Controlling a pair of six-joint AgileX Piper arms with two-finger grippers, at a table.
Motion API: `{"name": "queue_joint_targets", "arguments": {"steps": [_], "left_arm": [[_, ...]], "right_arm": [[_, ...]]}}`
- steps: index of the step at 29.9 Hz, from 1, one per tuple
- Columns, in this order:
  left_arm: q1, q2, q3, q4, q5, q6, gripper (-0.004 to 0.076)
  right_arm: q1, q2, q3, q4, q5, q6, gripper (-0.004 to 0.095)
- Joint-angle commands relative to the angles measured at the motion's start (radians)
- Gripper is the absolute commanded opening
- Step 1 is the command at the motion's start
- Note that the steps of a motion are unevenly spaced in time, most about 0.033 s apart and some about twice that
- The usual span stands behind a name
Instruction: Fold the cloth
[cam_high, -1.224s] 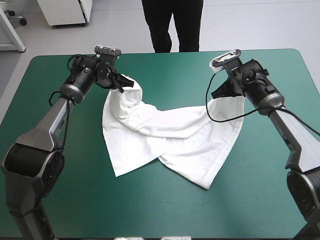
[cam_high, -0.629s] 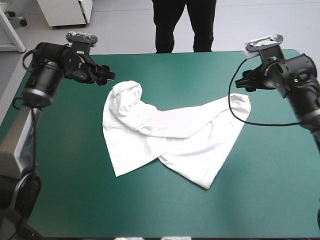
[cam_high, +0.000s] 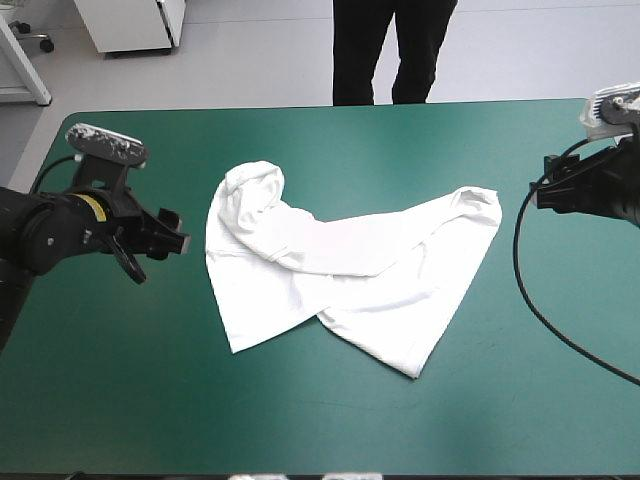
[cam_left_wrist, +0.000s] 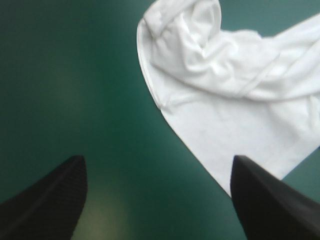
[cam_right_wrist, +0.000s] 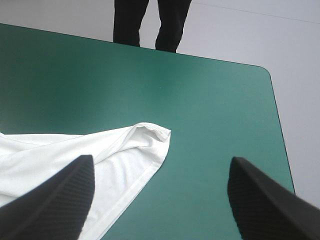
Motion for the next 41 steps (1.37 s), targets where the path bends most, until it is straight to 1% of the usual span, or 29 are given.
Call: {"name": "queue_joint_targets", "arguments": {"steps": [1, 5, 10, 13, 18, 20, 24, 27, 34, 38, 41], "left_arm": [[-0.005, -0.023, 0.086, -0.013, -0.012, -0.035, 0.0573], [-0.005, -0.021, 0.201, -0.047, -0.057, -0.069, 0.0573], [-0.005, 0.026, 0.304, -0.094, -0.063, -0.104, 0.0573], [-0.005, 0.072, 0.346, -0.161, -0.101, -0.113, 0.0573], [-0.034, 0.151, 0.358, -0.192, -0.142, -0.127, 0.0573], [-0.063, 0.178, 0.360, -0.192, -0.152, -0.160, 0.0573], [-0.111, 0.228, 0.406, -0.172, -0.202, -0.194, 0.0573], [-0.113, 0.265, 0.455, -0.172, -0.227, -0.219, 0.0573], [-0.113, 0.342, 0.483, -0.220, -0.310, -0.209, 0.0573], [-0.113, 0.404, 0.487, -0.230, -0.316, -0.209, 0.0571], [-0.113, 0.447, 0.501, -0.258, -0.337, -0.201, 0.0533]], "right_arm": [[-0.002, -0.019, -0.021, -0.008, -0.057, -0.010, 0.0696], [0.005, -0.016, -0.021, -0.008, -0.055, -0.019, 0.0696], [0.064, -0.001, -0.021, -0.021, -0.053, -0.033, 0.0685], [0.102, 0.005, -0.021, -0.047, -0.049, -0.033, 0.0675], [0.146, 0.016, -0.021, -0.136, -0.031, -0.033, 0.0676], [0.158, 0.017, -0.021, -0.152, -0.031, -0.033, 0.0675], [0.183, 0.017, -0.021, -0.201, -0.027, -0.024, 0.0675], [0.193, 0.015, -0.021, -0.228, -0.024, -0.015, 0.0676], [0.195, 0.015, -0.021, -0.233, -0.021, -0.006, 0.0676], [0.195, 0.015, -0.021, -0.227, -0.021, -0.002, 0.0675], [0.195, 0.015, -0.021, -0.227, -0.015, -0.002, 0.0675]]}}
